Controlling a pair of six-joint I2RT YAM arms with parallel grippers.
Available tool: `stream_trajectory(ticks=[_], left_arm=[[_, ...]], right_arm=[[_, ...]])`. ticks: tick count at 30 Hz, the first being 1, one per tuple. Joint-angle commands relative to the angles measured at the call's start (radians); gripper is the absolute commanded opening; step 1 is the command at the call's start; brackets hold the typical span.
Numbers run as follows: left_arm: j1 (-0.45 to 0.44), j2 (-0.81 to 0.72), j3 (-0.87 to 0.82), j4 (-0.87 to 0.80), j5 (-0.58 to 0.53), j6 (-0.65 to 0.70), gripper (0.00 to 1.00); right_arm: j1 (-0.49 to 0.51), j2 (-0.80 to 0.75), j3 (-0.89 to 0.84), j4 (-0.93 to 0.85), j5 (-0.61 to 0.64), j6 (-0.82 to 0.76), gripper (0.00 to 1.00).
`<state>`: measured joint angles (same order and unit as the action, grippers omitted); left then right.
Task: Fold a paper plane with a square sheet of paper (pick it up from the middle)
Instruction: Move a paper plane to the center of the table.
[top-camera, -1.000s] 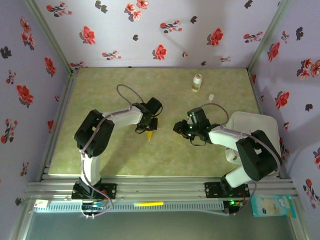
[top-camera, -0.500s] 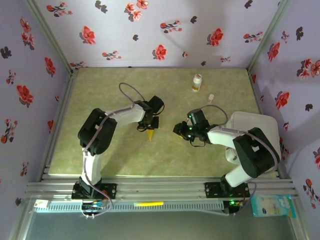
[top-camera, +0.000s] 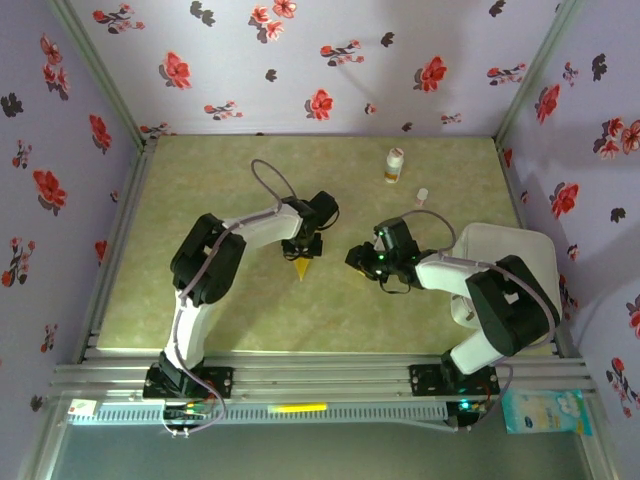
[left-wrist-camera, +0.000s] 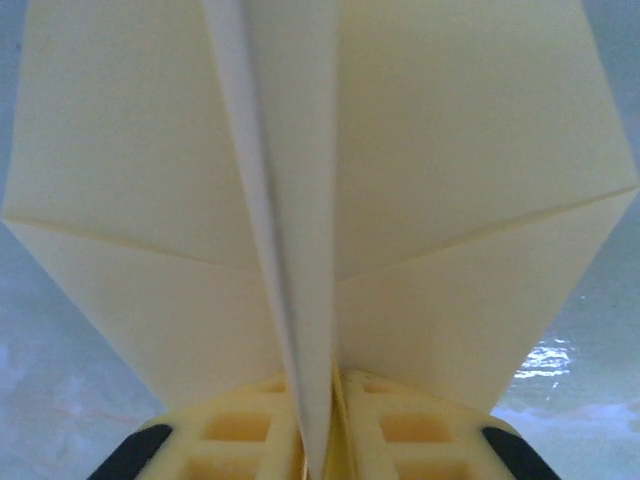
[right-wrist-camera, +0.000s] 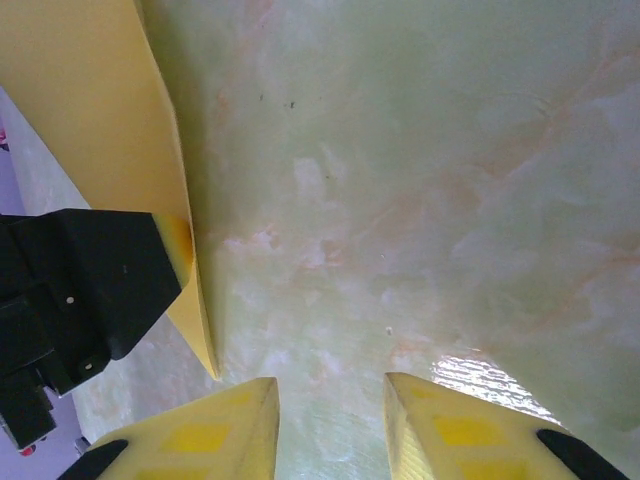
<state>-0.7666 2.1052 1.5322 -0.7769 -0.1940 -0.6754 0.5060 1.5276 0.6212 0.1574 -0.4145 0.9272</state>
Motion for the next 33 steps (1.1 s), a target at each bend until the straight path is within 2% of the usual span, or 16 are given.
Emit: stream_trajectory(ticks=[1,11,13,27,33], left_arm=[[-0.008,0.066,0.008,-0.070,-0.042,-0.046,0.18],[-0.019,0.101,0.062,-0.088,-0.058,-0.098,0.21],[-0.019,0.105,0.062,-0.083,-0.053,-0.108,0.24],[-0.003,0.112,0.016,0.004,0.036,-0.122,0.31],[0.007,0.092,0.005,0.027,0.070,-0.077,0.32]], right_arm=[[-0.016,-0.041,-0.011,0.000,-0.008,-0.007,0.33],[-0.061,-0.086,-0.024,-0.041,-0.044,-0.053,0.33],[-0.071,-0.093,-0.025,-0.049,-0.049,-0.060,0.33],[-0.097,-0.110,-0.021,-0.082,-0.058,-0.073,0.34],[-0.098,-0.110,-0.008,-0.089,-0.058,-0.065,0.34]])
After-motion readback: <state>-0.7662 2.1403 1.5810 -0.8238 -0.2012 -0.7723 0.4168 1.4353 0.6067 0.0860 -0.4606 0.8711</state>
